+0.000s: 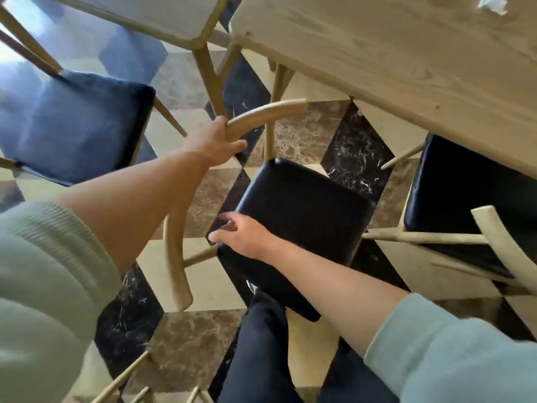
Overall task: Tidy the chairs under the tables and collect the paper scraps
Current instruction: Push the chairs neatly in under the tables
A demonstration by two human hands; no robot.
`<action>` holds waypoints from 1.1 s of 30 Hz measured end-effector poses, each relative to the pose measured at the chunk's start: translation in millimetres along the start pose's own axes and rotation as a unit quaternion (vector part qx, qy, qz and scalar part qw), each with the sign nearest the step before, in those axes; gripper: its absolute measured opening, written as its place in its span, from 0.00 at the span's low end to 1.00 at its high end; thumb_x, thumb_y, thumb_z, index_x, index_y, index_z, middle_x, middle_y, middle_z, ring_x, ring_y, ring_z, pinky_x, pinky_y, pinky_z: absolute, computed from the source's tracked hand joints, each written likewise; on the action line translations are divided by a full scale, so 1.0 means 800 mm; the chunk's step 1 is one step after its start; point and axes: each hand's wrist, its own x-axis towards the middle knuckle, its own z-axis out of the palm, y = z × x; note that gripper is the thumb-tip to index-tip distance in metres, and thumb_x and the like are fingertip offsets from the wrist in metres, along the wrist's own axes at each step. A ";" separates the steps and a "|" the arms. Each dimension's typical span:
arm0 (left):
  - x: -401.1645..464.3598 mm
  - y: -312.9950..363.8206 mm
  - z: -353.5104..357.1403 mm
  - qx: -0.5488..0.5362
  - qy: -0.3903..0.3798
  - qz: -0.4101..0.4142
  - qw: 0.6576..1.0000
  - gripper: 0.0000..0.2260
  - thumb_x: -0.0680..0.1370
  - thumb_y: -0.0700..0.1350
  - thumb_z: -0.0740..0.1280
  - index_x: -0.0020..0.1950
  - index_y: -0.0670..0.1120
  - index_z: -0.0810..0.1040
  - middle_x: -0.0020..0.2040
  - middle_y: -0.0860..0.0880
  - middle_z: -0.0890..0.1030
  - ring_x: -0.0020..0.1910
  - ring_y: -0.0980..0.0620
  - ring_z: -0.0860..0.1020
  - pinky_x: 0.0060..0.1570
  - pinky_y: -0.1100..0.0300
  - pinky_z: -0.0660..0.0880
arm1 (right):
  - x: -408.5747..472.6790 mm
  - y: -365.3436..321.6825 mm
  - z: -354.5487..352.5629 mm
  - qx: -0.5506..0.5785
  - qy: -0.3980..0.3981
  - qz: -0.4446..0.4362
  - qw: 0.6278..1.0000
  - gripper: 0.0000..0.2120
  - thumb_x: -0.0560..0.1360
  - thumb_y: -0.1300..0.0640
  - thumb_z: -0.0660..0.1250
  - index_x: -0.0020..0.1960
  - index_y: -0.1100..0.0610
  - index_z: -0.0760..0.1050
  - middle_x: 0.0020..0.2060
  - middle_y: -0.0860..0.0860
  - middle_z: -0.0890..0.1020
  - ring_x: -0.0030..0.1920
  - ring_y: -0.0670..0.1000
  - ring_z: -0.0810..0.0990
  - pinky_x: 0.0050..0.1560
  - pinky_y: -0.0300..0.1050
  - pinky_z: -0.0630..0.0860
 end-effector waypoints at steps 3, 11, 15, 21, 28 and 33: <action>0.015 -0.011 -0.002 -0.002 -0.003 0.035 0.999 0.13 0.77 0.52 0.69 0.58 0.48 0.75 0.47 0.44 0.80 0.48 0.41 0.80 0.51 0.44 0.79 | 0.036 -0.040 0.060 0.090 -0.011 0.033 0.995 0.44 0.68 0.36 0.72 0.79 0.52 0.62 0.73 0.51 0.72 0.71 0.55 0.72 0.69 0.53 0.71; 0.033 -0.041 0.001 -0.038 0.022 0.051 0.998 0.08 0.79 0.49 0.68 0.55 0.47 0.77 0.46 0.44 0.81 0.45 0.42 0.79 0.49 0.46 0.78 | 0.076 -0.067 0.134 0.074 0.025 0.101 0.992 0.32 0.73 0.47 0.74 0.71 0.53 0.64 0.57 0.51 0.76 0.57 0.57 0.76 0.56 0.50 0.74; 0.037 -0.060 -0.009 -0.096 0.041 -0.002 0.995 0.06 0.80 0.48 0.68 0.54 0.48 0.76 0.43 0.48 0.79 0.43 0.48 0.78 0.43 0.51 0.74 | 0.072 -0.065 0.120 0.031 -0.013 0.097 0.995 0.33 0.71 0.49 0.73 0.71 0.49 0.61 0.57 0.51 0.77 0.57 0.57 0.78 0.57 0.53 0.77; 0.039 -0.045 -0.010 -0.178 0.072 -0.112 0.975 0.06 0.78 0.49 0.69 0.52 0.50 0.74 0.40 0.49 0.78 0.36 0.52 0.76 0.29 0.60 0.67 | 0.033 -0.028 0.047 -0.065 -0.012 0.097 0.993 0.32 0.69 0.49 0.71 0.71 0.46 0.63 0.56 0.49 0.77 0.55 0.56 0.78 0.59 0.57 0.78; 0.013 0.035 0.025 -0.272 0.035 -0.248 0.929 0.09 0.76 0.46 0.66 0.54 0.43 0.75 0.46 0.40 0.82 0.39 0.38 0.84 0.35 0.43 0.84 | -0.055 0.059 -0.124 -0.255 0.066 0.087 0.961 0.20 0.63 0.53 0.69 0.54 0.42 0.75 0.43 0.46 0.81 0.43 0.54 0.81 0.42 0.50 0.81; 0.018 0.107 0.047 -0.372 -0.012 -0.319 0.872 0.14 0.75 0.41 0.71 0.58 0.40 0.75 0.47 0.36 0.83 0.34 0.36 0.85 0.26 0.41 0.82 | -0.097 0.092 -0.255 -0.396 0.206 0.065 0.893 0.09 0.66 0.55 0.69 0.44 0.43 0.76 0.34 0.43 0.76 0.37 0.49 0.75 0.47 0.51 0.73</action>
